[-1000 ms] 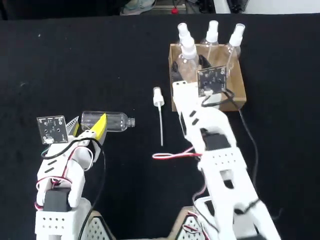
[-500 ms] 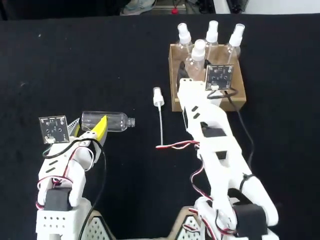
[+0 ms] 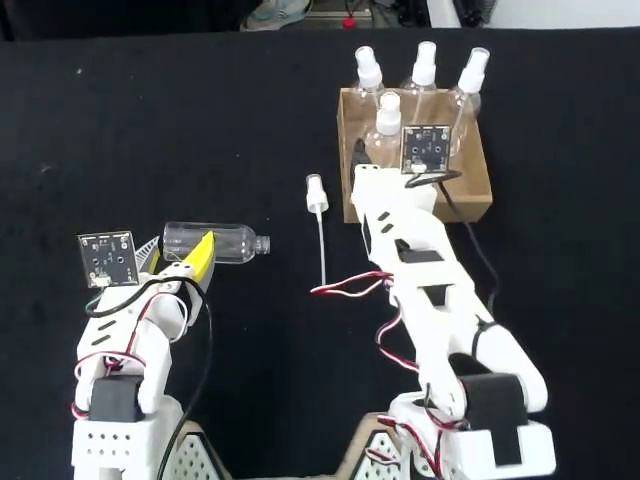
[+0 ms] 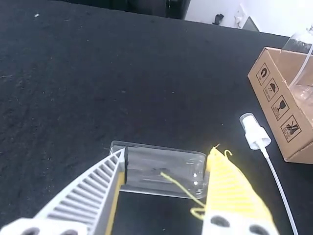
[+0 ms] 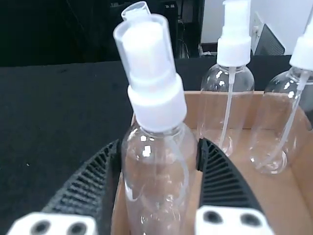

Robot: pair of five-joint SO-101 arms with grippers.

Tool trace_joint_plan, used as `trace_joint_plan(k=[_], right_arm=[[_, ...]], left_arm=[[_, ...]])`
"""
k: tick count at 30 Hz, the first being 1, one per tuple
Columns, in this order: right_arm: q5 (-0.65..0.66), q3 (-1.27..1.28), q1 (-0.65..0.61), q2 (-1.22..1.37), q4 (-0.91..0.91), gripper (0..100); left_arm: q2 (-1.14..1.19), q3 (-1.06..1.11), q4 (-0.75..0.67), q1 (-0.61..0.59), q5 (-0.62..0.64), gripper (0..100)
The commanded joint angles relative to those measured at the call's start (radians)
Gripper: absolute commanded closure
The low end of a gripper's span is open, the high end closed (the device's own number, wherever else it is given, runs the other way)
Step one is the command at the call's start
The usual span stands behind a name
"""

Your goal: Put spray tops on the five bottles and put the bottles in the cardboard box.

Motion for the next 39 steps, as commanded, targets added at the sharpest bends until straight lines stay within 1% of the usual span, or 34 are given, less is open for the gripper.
trace_joint_plan(k=[1, 4, 6, 13, 19, 26, 33, 39], right_arm=[[0.034, -0.053, 0.003, 0.001, -0.023, 85.5], [0.109, -0.05, -0.018, 0.001, -0.021, 85.5], [0.127, -0.042, -0.021, 0.002, -0.025, 85.5], [0.124, -0.025, -0.023, 0.002, -0.021, 85.5], [0.124, -0.01, -0.061, 0.002, -0.023, 85.5], [0.124, -0.008, -0.055, 0.004, -0.021, 85.5], [0.13, -0.035, -0.054, 0.093, -0.029, 85.5], [0.132, -0.041, -0.054, 0.097, -0.029, 85.5]], left_arm=[[-0.011, -0.012, -0.018, -0.005, -0.009, 74], [-0.011, -0.012, -0.018, -0.005, -0.009, 74], [-0.011, -0.012, -0.018, -0.005, -0.009, 74], [-0.011, -0.01, -0.018, -0.005, -0.009, 74], [-0.011, 0.001, -0.026, -0.005, -0.009, 74], [-0.011, 0.004, -0.026, -0.005, -0.009, 74], [-0.011, 0.004, -0.025, -0.005, -0.009, 74], [-0.011, 0.004, -0.025, -0.005, -0.011, 74]])
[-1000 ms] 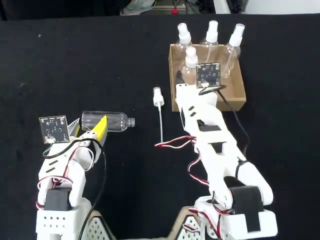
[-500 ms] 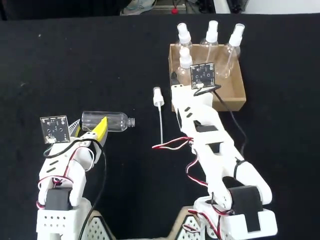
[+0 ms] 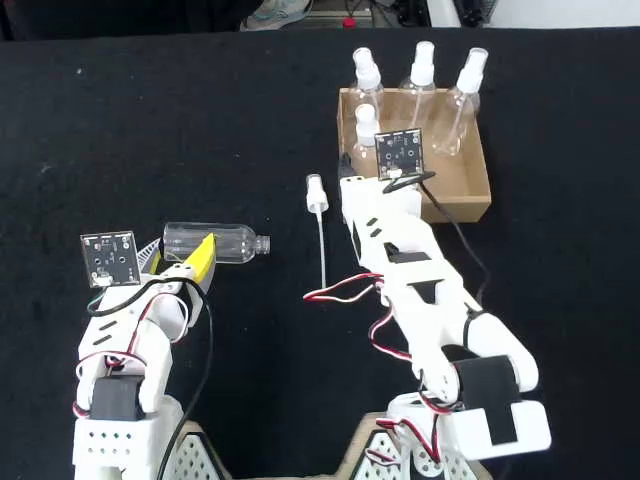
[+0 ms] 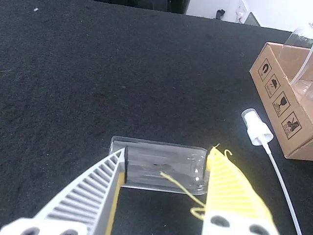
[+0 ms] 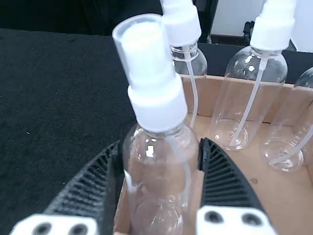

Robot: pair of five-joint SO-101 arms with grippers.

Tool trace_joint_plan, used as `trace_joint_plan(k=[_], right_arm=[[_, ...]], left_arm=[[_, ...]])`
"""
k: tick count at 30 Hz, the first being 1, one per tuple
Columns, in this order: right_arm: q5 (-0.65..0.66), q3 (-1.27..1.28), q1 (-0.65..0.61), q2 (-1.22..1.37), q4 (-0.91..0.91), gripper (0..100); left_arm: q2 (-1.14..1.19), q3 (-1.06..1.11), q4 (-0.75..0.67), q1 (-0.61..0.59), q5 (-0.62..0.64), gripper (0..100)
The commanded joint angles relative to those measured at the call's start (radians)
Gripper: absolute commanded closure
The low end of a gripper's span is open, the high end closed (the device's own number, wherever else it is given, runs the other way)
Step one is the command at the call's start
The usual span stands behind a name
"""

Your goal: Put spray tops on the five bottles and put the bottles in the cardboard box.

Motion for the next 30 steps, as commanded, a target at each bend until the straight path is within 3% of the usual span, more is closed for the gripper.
trace_joint_plan(k=[1, 10, 17, 30], right_arm=[[0.011, -0.039, -0.012, 0.001, -0.014, 85.5], [0.011, -0.041, -0.012, 0.001, -0.014, 84.6], [0.011, -0.039, -0.018, 0.001, -0.006, 71.1], [0.005, -0.033, -0.014, -0.027, -0.006, 70.5]], left_arm=[[-0.011, -0.012, -0.025, -0.005, -0.011, 74], [-0.011, -0.012, -0.025, -0.005, -0.011, 74], [-0.011, -0.012, -0.025, -0.01, -0.011, 74], [-0.011, -0.012, -0.025, -0.012, -0.011, 74]])
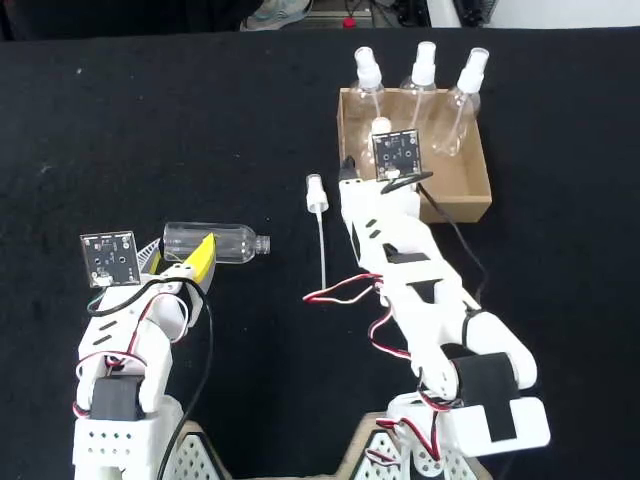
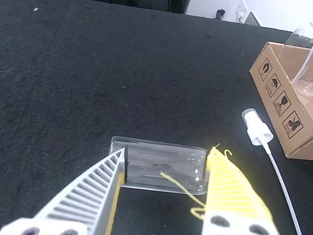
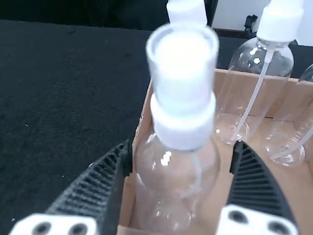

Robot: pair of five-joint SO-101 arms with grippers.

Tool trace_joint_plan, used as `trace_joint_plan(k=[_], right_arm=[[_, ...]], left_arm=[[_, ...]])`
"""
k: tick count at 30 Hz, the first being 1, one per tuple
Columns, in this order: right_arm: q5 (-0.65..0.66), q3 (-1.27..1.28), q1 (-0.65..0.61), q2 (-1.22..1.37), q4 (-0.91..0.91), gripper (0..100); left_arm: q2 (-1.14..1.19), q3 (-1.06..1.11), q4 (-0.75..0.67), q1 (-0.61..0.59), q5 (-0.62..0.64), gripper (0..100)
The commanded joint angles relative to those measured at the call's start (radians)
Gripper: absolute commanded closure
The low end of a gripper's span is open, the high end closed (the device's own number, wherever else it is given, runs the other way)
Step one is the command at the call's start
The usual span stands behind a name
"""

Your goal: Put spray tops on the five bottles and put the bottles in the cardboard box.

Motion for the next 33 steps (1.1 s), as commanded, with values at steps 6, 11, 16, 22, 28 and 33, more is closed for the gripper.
trace_joint_plan(k=[6, 11, 16, 22, 28, 33], right_arm=[[0.002, 0.012, -0.011, -0.102, -0.005, 70.5], [0.002, 0.019, -0.011, -0.122, -0.005, 70.5], [0.002, 0.019, -0.011, -0.12, -0.005, 70.5], [0.002, 0.019, -0.009, -0.12, -0.005, 70.4], [0.002, 0.019, -0.009, -0.12, -0.005, 70.4], [0.002, 0.019, -0.009, -0.124, -0.005, 70.4]], left_arm=[[-0.011, -0.012, -0.025, -0.012, -0.009, 74], [-0.011, -0.012, -0.025, -0.012, -0.009, 74], [-0.011, -0.012, -0.025, -0.013, -0.009, 74], [-0.011, -0.012, -0.025, -0.015, -0.009, 74], [-0.011, -0.012, -0.025, -0.015, -0.009, 74], [-0.011, -0.012, -0.025, -0.015, -0.009, 74]])
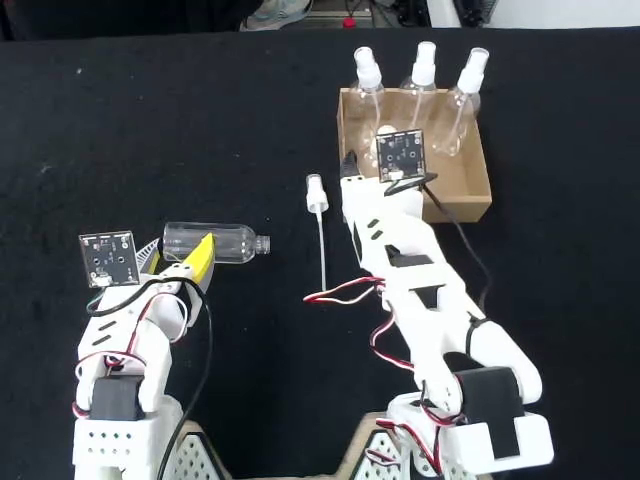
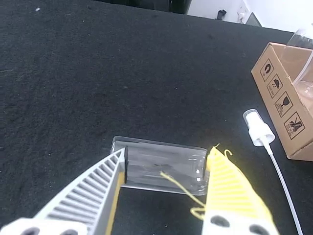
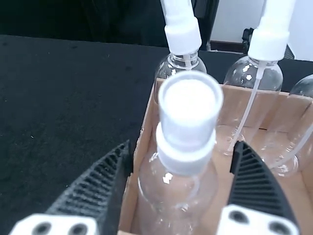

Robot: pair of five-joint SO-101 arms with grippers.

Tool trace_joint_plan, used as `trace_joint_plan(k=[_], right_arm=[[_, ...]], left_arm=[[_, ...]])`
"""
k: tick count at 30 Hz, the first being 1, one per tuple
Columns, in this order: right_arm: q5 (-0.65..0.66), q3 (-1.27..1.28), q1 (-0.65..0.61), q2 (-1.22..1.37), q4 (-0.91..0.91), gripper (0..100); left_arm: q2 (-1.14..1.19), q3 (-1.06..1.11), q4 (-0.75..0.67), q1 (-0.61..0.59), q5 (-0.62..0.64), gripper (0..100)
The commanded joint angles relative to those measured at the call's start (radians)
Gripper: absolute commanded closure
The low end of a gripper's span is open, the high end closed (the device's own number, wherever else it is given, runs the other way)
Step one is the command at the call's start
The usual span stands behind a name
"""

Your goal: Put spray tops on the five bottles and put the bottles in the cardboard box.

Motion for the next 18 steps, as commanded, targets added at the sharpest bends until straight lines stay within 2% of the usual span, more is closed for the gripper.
trace_joint_plan(k=[1, 8, 18], right_arm=[[0.002, -0.005, -0.009, -0.054, -0.005, 70.2], [0.0, -0.044, -0.014, -0.059, 0.121, 57.8], [0.002, -0.056, -0.011, -0.061, 0.138, 57.7]], left_arm=[[-0.011, -0.012, -0.025, -0.01, -0.009, 74], [-0.011, -0.012, -0.026, -0.01, -0.009, 74], [-0.011, -0.013, -0.026, -0.01, -0.009, 74]])
